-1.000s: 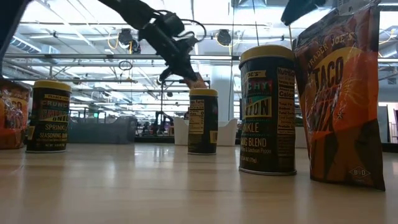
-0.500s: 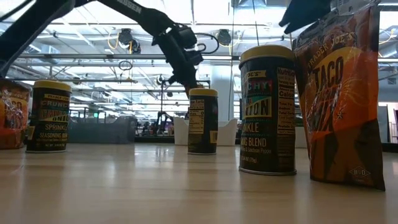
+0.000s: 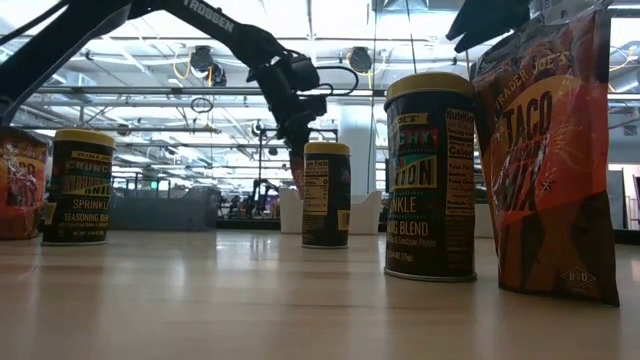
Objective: Sort spices by type
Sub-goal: Put the top right orange seasoning bag into the left white bin, then put the top left orange seasoning bag into the left white bin
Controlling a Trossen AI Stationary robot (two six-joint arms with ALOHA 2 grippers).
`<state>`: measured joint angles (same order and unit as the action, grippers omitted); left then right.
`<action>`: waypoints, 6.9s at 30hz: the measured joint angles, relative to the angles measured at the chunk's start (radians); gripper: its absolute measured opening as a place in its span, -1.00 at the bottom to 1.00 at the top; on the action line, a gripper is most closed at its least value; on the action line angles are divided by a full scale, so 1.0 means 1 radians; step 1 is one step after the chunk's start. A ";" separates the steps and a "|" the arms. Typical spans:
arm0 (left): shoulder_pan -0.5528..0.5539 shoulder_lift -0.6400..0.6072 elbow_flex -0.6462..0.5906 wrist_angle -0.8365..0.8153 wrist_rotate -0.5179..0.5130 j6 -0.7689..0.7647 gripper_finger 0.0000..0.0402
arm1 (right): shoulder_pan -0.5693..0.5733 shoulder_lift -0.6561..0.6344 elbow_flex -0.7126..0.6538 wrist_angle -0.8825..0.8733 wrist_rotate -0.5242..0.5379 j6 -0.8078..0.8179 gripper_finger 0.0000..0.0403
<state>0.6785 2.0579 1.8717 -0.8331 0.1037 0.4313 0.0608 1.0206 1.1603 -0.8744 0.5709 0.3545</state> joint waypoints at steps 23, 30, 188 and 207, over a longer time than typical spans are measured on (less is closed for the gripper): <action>-0.006 0.074 -0.002 0.014 -0.057 0.161 -1.00 | 0.000 0.000 0.001 0.003 0.001 0.027 0.30; -0.011 0.074 -0.001 0.013 -0.074 0.161 -0.87 | 0.000 0.000 0.001 0.002 0.000 0.027 0.30; -0.766 -0.933 -1.085 -0.563 -0.095 -1.435 -0.96 | -0.064 0.270 0.001 0.525 -0.420 -0.217 0.30; -0.585 -0.933 -0.750 -0.573 -0.197 -1.153 -0.99 | -0.080 0.270 0.001 0.524 -0.418 -0.228 0.30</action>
<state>0.0936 1.1252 1.1219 -1.4057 -0.0935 -0.7218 -0.0187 1.2903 1.1614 -0.3500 0.1528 0.1265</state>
